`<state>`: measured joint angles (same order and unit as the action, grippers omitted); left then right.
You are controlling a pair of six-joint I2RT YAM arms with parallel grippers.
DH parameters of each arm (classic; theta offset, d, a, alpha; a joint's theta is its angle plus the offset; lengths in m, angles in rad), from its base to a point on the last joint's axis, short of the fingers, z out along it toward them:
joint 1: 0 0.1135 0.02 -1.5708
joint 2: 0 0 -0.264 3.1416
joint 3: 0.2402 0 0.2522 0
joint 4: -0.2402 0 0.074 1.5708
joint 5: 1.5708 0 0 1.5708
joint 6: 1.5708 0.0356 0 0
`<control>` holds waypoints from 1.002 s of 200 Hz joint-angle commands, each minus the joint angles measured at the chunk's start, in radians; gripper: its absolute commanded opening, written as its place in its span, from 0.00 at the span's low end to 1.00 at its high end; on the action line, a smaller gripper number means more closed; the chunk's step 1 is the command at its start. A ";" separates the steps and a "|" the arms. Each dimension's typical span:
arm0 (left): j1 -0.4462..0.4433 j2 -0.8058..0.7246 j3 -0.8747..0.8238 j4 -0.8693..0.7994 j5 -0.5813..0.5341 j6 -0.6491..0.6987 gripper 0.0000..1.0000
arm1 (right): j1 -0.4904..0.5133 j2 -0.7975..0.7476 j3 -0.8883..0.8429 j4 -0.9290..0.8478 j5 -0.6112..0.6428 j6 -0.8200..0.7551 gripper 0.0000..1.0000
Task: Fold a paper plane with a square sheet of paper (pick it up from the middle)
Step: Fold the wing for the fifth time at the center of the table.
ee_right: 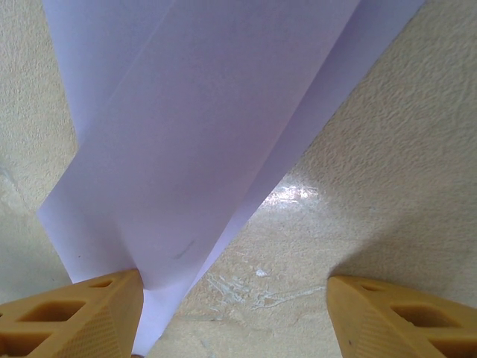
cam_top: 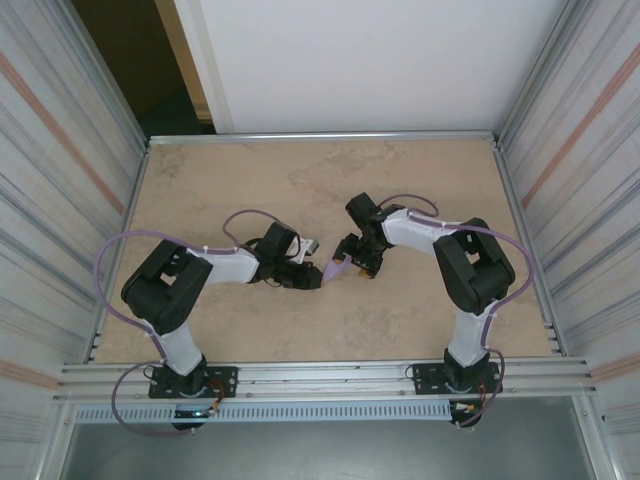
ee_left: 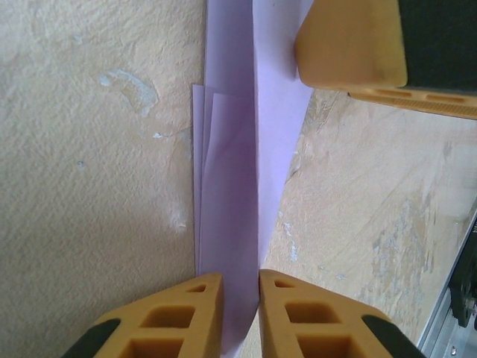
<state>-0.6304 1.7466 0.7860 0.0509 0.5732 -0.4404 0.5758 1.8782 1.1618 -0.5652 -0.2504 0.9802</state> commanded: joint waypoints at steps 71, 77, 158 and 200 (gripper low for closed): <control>0.014 0.044 0.041 -0.071 0.013 -0.004 0.16 | 0.002 0.180 -0.054 0.018 0.122 -0.015 0.67; 0.020 0.043 0.044 -0.071 0.023 -0.010 0.15 | 0.001 0.182 -0.054 0.017 0.123 -0.015 0.67; 0.034 -0.059 0.051 -0.096 0.028 -0.015 0.28 | -0.003 0.206 -0.055 0.014 0.129 -0.015 0.68; 0.021 -0.070 0.049 -0.160 -0.038 0.036 0.39 | -0.005 0.221 -0.053 0.014 0.126 -0.011 0.70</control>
<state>-0.6014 1.6970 0.8268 -0.0387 0.5781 -0.4442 0.5758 1.9106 1.1973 -0.6071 -0.2474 0.9802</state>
